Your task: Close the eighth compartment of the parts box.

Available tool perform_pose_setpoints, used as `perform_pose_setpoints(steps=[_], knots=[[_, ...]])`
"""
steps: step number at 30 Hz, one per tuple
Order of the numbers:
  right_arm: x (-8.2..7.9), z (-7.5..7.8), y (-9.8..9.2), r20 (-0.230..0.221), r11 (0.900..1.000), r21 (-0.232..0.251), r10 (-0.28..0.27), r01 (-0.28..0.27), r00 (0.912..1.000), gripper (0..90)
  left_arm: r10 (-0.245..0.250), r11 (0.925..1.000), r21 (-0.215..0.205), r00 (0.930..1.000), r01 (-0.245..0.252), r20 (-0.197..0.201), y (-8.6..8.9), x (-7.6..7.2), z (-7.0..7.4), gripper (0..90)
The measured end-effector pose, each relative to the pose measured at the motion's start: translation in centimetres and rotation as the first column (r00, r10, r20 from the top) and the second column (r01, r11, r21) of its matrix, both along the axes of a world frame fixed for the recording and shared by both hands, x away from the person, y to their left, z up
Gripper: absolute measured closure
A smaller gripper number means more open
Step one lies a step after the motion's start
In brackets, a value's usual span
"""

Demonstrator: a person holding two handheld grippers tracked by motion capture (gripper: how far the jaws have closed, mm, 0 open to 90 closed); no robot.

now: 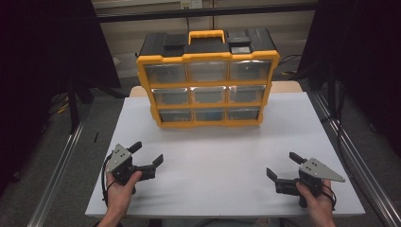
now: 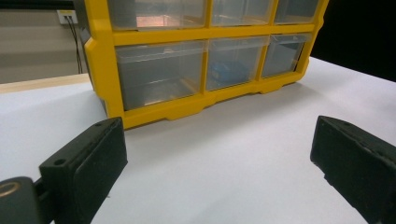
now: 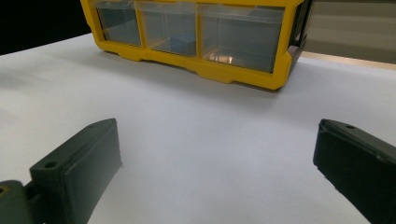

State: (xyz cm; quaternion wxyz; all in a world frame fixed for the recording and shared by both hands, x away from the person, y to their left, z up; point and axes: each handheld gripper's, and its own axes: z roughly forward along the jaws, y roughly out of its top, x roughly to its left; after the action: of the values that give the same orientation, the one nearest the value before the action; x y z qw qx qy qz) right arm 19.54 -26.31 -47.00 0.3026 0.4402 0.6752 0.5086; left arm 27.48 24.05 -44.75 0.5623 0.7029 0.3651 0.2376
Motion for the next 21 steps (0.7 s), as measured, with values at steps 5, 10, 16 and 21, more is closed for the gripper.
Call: perform_pose_setpoints(steps=[5,10,16,21], knots=[[0.0,0.0,-0.1,0.007,1.0,-0.002,-0.004,0.004,1.0,0.8,0.01,0.9999,0.007,0.9997,-0.01,-0.02,0.9,-1.0,-0.5,3.8],[-0.1,0.1,-0.2,0.002,1.0,0.003,-0.009,0.009,1.0,0.8,0.023,0.9997,0.01,0.9997,-0.023,-0.011,1.5,-1.8,-0.6,3.8],[-0.3,0.2,-0.3,0.008,1.0,0.009,-0.014,0.014,0.9999,0.9,0.035,0.9993,0.015,0.9994,-0.035,-0.001,2.2,-2.4,-0.6,3.8],[-0.6,0.2,-0.6,0.011,1.0,0.012,-0.025,0.025,0.9996,0.9,0.043,0.9988,0.022,0.9991,-0.043,-0.003,2.3,-3.0,-0.6,3.8]])
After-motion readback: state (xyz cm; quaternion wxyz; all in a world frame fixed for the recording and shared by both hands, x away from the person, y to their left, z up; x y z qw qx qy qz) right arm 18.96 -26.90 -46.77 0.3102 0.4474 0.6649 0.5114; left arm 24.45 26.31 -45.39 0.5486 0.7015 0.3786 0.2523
